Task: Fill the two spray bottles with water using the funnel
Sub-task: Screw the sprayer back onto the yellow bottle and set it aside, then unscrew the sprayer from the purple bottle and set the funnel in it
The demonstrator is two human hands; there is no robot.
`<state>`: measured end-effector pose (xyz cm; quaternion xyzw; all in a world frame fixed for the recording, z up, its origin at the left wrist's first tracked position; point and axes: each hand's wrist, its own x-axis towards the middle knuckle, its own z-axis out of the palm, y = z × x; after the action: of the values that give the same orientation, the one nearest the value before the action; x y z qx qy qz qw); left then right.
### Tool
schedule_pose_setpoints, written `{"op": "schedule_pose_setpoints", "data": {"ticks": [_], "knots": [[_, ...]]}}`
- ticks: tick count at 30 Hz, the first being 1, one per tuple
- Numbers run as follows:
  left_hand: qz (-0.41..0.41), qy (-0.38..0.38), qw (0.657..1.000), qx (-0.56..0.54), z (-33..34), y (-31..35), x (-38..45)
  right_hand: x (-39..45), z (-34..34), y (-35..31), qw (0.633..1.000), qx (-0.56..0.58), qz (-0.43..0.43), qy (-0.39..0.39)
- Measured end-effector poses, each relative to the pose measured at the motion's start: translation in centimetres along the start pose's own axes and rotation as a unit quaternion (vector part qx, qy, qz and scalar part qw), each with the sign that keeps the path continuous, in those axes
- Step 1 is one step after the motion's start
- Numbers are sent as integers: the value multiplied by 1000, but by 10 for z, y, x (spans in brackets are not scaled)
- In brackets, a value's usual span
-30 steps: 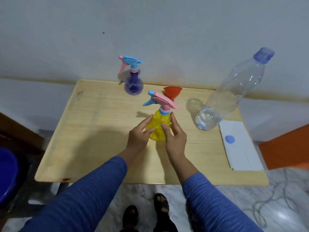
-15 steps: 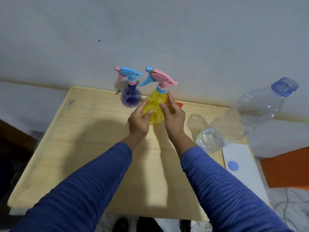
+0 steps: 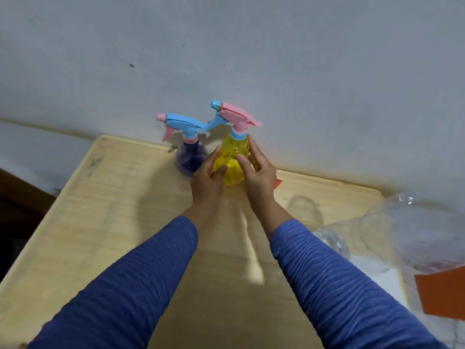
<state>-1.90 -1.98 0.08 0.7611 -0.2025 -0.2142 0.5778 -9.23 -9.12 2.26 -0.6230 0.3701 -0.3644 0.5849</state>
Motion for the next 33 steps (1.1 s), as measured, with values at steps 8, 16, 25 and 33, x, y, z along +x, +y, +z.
{"op": "schedule_pose_setpoints", "data": {"ticks": [8,16,25,33], "knots": [[-6,2,1000,18,-2,-1,-3,-4,-3,-2,998,-55,-11,-15],[-1,-22,998,54,-11,4,-7,-15,-1,-5,993,-114,-31,-5],[21,15,999,45,-54,-9,-16,-56,26,-5,969,-200,-17,143],[81,-6,992,96,-100,-26,14,-78,82,0,974,-212,-11,77]]}}
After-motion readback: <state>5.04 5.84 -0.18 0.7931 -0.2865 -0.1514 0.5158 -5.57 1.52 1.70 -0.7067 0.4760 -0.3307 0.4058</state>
